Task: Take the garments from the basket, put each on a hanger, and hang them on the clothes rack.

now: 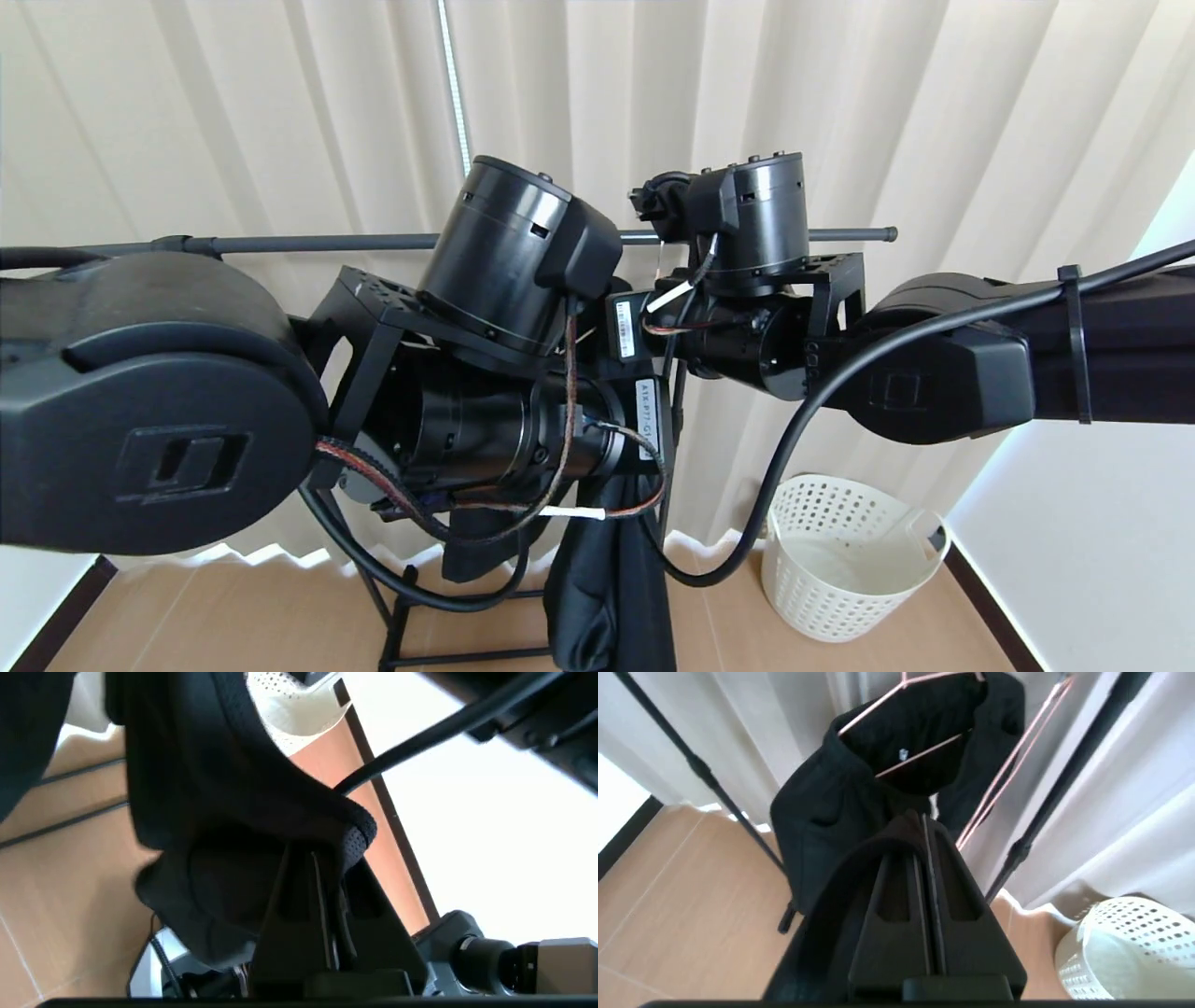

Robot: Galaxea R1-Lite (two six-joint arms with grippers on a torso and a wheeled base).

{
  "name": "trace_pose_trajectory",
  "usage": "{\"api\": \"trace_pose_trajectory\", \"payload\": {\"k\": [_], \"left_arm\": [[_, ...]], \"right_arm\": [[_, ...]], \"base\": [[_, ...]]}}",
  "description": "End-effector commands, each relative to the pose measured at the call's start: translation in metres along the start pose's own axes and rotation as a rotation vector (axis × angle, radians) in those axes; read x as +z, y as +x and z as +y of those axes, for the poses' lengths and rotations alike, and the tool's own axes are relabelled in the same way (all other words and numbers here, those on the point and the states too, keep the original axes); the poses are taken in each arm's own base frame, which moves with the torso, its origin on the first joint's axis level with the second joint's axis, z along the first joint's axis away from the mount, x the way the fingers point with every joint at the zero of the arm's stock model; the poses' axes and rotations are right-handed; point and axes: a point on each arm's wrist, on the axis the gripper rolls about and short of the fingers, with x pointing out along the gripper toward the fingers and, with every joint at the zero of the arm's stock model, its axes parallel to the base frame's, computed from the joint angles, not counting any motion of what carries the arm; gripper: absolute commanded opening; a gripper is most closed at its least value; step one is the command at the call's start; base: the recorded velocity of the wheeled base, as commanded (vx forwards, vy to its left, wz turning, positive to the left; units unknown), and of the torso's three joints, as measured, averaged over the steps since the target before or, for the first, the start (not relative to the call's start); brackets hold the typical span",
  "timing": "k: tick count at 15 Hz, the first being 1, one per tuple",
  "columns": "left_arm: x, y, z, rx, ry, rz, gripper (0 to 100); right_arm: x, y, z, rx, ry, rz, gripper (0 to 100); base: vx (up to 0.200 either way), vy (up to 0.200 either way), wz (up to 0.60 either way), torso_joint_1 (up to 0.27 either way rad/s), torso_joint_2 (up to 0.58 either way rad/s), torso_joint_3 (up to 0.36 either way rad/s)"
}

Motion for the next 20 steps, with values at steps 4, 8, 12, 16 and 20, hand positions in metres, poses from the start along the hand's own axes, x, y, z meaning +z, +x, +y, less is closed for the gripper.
{"api": "trace_pose_trajectory", "payload": {"k": [4,8,12,16,20], "left_arm": [[-0.001,-0.002,0.026,0.142,0.016,0.027,0],[-0.005,-0.002,0.052,0.241,0.137,0.044,0],[0.012,0.004,0.060,0.250,0.196,-0.018,0],[0.016,0.018,0.061,0.239,0.258,-0.046,0],[0.016,0.017,0.060,0.231,0.266,-0.060,0]], "right_arm": [[0.003,-0.007,-0.025,-0.052,0.015,0.006,0],[0.000,-0.031,-0.049,-0.130,0.022,0.015,0],[-0.012,-0.073,-0.060,-0.131,0.014,0.040,0],[-0.018,-0.093,-0.058,-0.136,0.072,0.036,0],[-0.025,-0.097,-0.060,-0.143,0.078,0.051,0]], "base": [[0.000,0.000,0.00,0.000,0.00,0.000],[0.000,0.000,0.00,0.000,0.00,0.000],[0.000,0.000,0.00,0.000,0.00,0.000],[0.000,0.000,0.00,0.000,0.00,0.000],[0.000,0.000,0.00,0.000,0.00,0.000]]}}
